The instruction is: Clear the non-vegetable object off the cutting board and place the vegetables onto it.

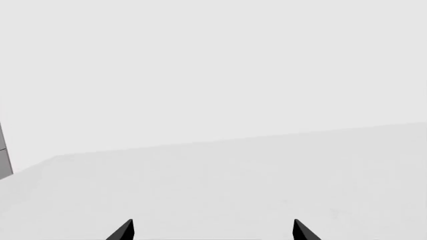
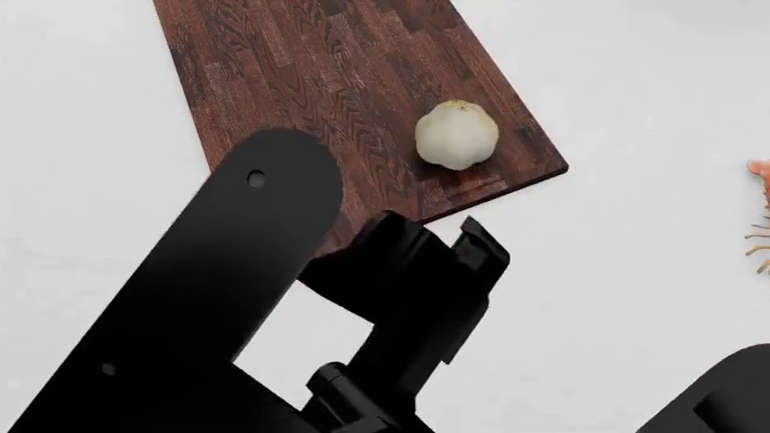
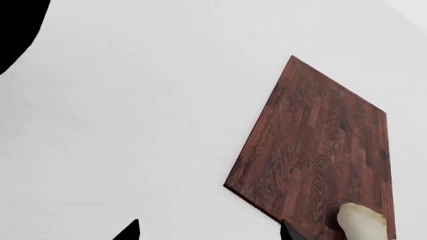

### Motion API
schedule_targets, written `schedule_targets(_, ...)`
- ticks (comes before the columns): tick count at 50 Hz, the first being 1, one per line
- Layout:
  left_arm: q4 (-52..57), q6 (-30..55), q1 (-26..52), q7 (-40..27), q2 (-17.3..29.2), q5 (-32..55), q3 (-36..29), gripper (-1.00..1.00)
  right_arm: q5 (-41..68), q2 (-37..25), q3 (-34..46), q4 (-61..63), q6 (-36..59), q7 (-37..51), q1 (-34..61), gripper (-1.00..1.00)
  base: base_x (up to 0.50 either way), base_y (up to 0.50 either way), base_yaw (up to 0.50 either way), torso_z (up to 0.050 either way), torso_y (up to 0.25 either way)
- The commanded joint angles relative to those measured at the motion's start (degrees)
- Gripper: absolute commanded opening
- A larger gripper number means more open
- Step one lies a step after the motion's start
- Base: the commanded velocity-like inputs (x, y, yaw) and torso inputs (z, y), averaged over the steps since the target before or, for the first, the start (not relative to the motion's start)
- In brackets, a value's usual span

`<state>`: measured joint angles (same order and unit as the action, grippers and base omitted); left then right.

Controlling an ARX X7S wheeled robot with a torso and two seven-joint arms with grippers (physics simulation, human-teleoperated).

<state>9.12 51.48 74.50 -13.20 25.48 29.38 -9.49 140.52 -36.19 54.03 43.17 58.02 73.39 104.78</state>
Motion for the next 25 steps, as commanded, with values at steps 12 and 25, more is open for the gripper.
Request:
schedule_targets(12, -0.3, -0.3, 0.2, 0.1, 0.3, 0.1, -0.3, 1.0, 4.8, 7.3, 1.9, 3.8, -9.1, 1.0, -1.1, 1.0, 0.0, 0.0, 0.0, 0.0, 0.0)
schedule_targets(25, 0.3, -0.7, -1.1, -0.1, 0.2, 0.1, -0.5, 1.0, 12.2, 10.6, 2.9, 5.5, -13.7, 2.9, 4.5, 1.0, 0.0, 0.0, 0.0, 0.0, 0.0)
